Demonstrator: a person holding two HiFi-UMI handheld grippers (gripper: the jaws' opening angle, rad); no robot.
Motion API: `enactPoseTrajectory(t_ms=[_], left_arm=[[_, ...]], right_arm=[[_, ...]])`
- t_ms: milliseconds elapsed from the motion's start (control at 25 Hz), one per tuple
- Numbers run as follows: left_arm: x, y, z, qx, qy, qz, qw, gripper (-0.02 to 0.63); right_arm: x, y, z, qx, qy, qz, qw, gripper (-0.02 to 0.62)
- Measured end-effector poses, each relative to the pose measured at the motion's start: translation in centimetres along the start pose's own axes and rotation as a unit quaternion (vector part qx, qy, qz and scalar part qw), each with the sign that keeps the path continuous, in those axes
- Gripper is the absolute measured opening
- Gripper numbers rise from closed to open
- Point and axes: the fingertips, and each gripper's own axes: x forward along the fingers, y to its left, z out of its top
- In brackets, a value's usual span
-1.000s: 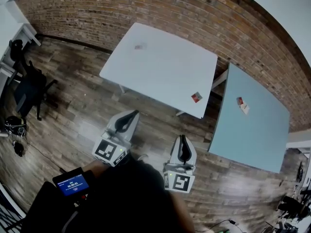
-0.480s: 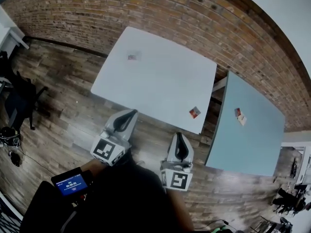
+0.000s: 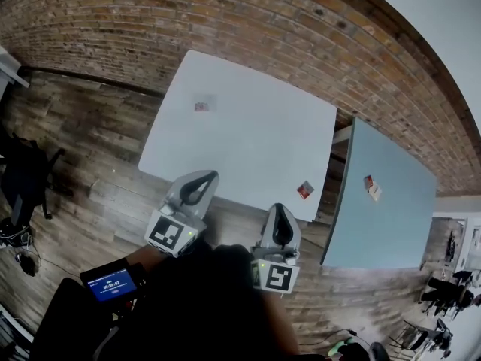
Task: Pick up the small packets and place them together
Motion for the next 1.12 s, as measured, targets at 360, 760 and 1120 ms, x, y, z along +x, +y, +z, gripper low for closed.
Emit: enactPoseTrajectory(t_ms=[360, 760, 1120], left_arm=[[2.0, 1.9, -0.4, -0.013, 0.008, 0.001, 0.9999, 0.0], [5.9, 2.7, -0.1, 0.003, 0.014, 0.014, 0.9998, 0.0], [11.5, 1.6, 0.5, 0.013, 0.007, 0.026, 0.9996, 0.0]], right_arm=[[2.7, -1.2, -0.7, -0.008, 0.02, -0.009, 1.0, 0.015], [5.7, -5.3, -2.4, 0.001, 0.041, 0.001, 0.999, 0.015], [7.9, -11.1, -4.1, 0.011, 0.059, 0.015, 0.998, 0.017]])
